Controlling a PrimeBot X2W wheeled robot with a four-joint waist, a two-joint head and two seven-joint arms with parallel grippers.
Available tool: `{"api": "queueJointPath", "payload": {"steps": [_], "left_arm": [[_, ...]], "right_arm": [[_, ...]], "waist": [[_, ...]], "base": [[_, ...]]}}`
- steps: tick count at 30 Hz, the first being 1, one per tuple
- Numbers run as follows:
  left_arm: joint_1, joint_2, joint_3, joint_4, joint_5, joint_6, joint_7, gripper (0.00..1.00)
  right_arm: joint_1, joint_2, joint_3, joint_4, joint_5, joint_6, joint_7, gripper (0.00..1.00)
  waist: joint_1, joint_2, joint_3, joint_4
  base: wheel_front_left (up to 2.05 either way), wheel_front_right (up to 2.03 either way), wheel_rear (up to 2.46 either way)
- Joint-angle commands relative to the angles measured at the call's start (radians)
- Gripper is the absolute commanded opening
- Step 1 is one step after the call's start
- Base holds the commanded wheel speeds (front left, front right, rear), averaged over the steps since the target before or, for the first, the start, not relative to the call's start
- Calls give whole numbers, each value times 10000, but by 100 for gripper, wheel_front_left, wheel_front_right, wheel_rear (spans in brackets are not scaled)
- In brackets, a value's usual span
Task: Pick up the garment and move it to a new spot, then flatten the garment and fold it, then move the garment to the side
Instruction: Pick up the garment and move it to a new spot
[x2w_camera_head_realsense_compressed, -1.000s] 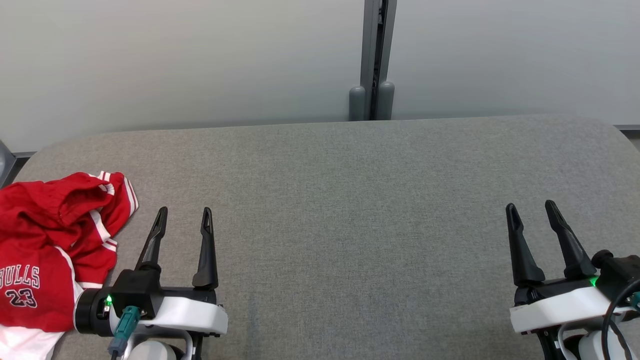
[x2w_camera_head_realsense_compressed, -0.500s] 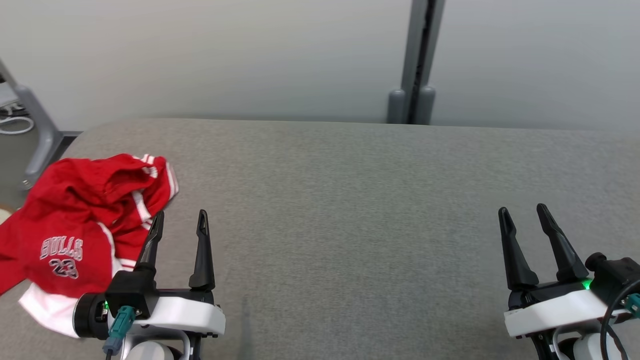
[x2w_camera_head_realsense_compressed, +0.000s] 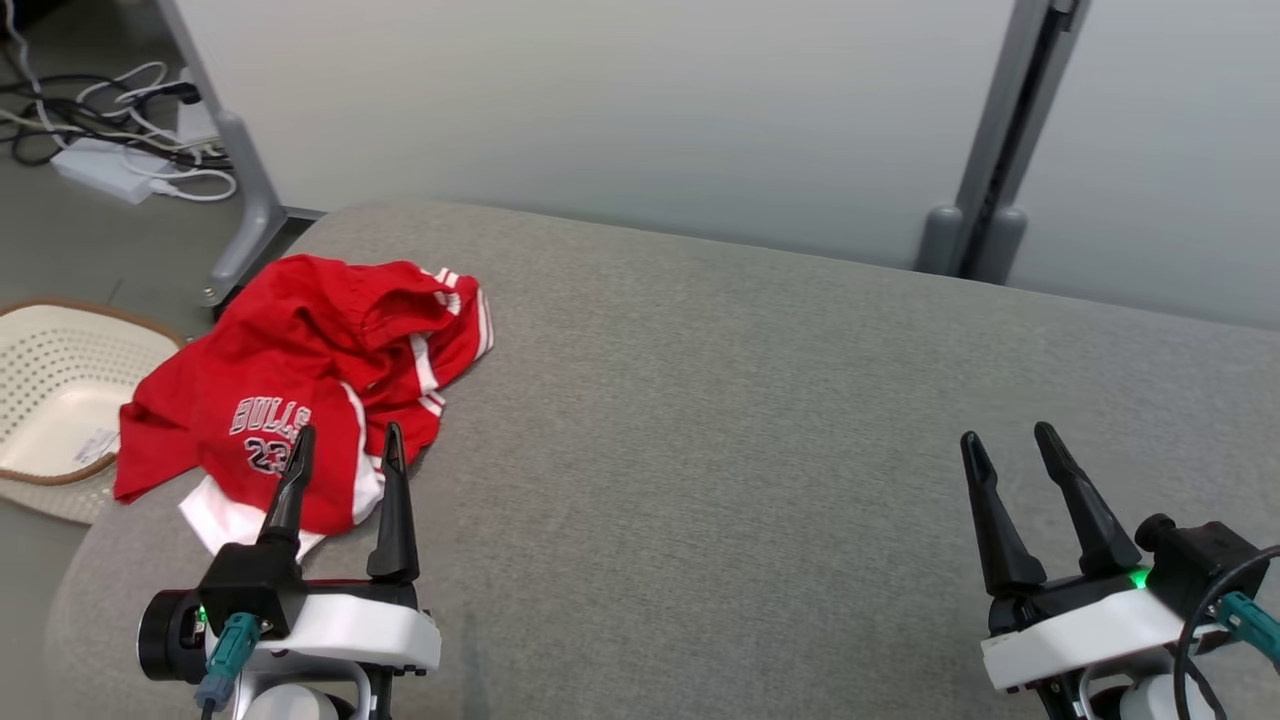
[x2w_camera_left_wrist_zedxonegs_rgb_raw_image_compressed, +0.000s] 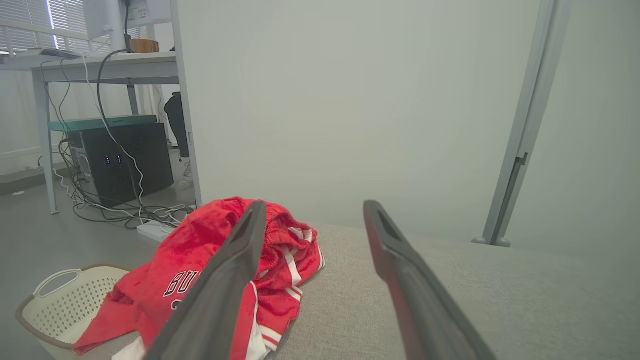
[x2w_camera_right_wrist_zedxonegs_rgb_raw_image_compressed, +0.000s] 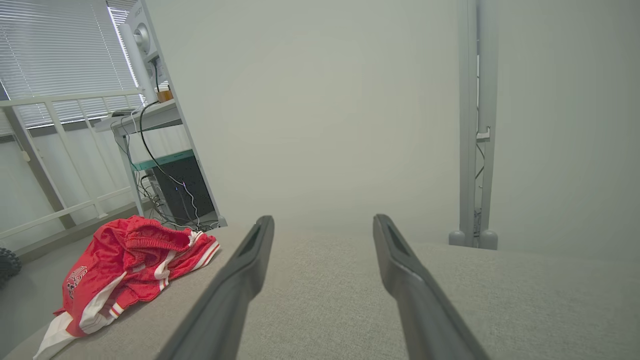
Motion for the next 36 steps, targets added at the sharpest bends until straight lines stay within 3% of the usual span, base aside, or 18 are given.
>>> {"api": "queueJointPath", "payload": {"steps": [1,17,29,36], "left_arm": [[62,32,15,30,48,-58,-30,100],[141,29,251,163,80,-206,-30,100],[97,32,660,-48,-310,-168,-30,100],[-941,239,843,-336,-532,-465,53,100]], "right_arm": [[127,-56,7,19,62,23,-82,100],[94,-135,381,133,300,23,-82,100],[-12,-152,484,133,342,23,-83,100],[-274,-190,555,137,402,23,-81,100]], "waist": [[0,-1,-18,289],[0,-1,-102,2047],[0,-1,82,2135],[0,-1,330,1872]], "base": [[0,0,0],[0,0,0],[0,0,0],[0,0,0]]}}
